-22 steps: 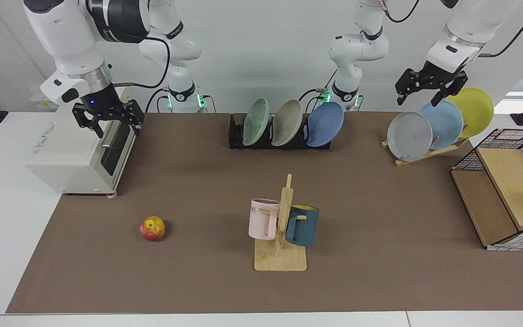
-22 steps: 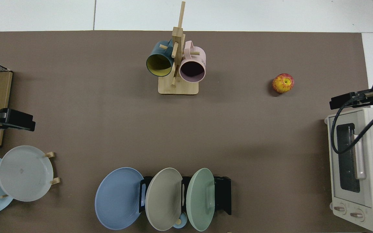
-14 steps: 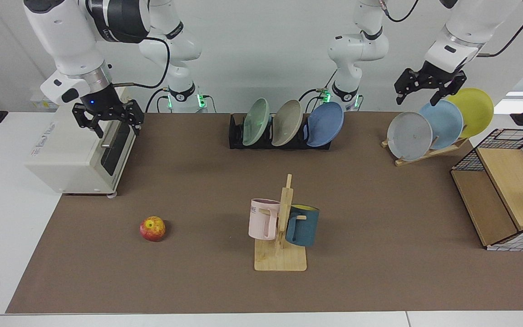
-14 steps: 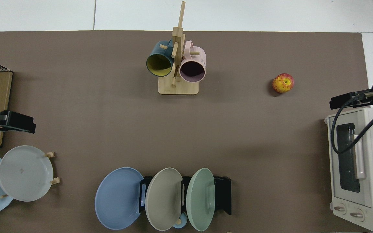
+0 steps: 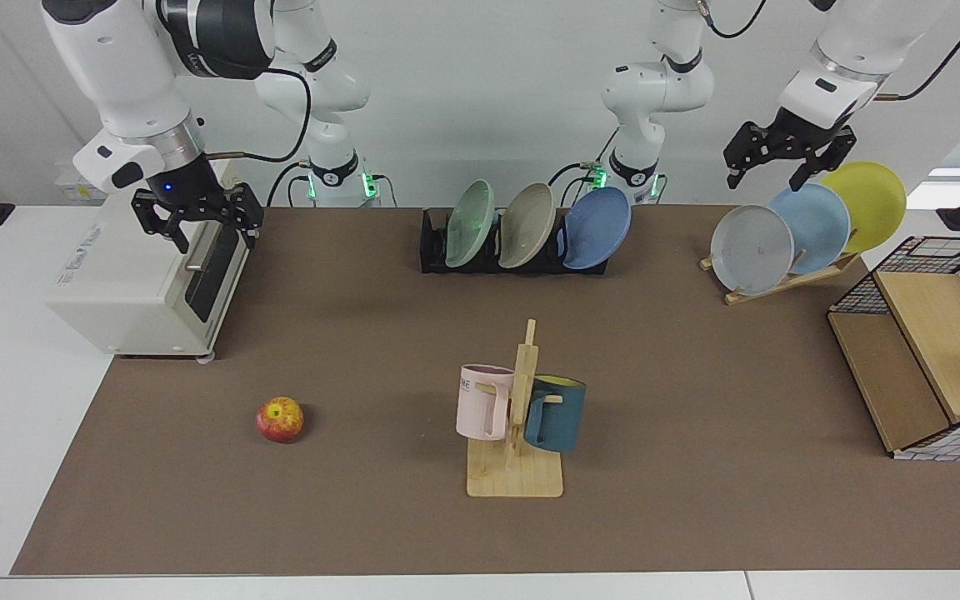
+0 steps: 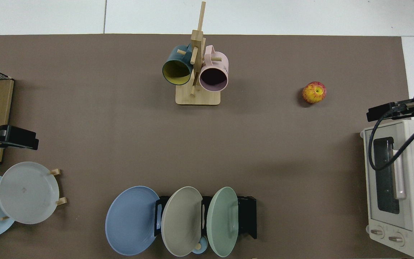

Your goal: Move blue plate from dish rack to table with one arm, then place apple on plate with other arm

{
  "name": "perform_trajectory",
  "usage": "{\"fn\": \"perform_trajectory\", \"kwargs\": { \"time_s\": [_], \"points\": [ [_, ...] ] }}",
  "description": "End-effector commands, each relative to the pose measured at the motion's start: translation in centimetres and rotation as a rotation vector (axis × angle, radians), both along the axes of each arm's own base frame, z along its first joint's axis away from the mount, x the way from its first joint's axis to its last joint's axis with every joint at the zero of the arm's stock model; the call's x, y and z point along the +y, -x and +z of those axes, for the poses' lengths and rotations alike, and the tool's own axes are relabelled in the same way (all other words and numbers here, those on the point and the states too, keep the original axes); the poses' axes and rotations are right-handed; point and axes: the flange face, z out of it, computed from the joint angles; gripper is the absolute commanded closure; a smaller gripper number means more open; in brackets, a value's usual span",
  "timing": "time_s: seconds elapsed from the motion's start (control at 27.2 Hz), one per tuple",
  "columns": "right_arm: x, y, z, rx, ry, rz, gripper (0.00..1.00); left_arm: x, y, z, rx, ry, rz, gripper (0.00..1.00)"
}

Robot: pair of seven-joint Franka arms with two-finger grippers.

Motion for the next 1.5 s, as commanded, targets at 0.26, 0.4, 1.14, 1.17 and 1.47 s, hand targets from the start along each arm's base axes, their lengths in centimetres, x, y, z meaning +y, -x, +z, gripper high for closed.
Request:
{"fn": "perform_trajectory", "kwargs": {
  "time_s": [0.26, 0.4, 1.14, 1.17, 1.47],
  "points": [
    [-0.6, 0.0, 0.8, -0.015, -0.005, -0.028, 0.00, -0.4, 2.0, -0.7, 0.016, 0.000, -0.015, 0.00],
    [-0.4, -0.3, 1.1, -0.005, -0.002, -0.027, 0.00, -0.7, 3.5, -1.6, 0.015, -0.004, -0.025, 0.00],
    [0.2, -4.8, -0.8, 0.034, -0.007, -0.078, 0.00, -6.4, 10.6, -17.7, 0.069, -0.020, -0.099, 0.00],
    [0.3, -5.1, -1.0, 0.032, -0.008, -0.078, 0.00, -6.4, 10.9, -18.6, 0.075, -0.010, -0.093, 0.00],
    [2.4, -8.2, -4.1, 0.051, -0.007, -0.080, 0.00, -7.5, 12.8, -23.3, 0.122, 0.013, -0.093, 0.00]
  ]
}}
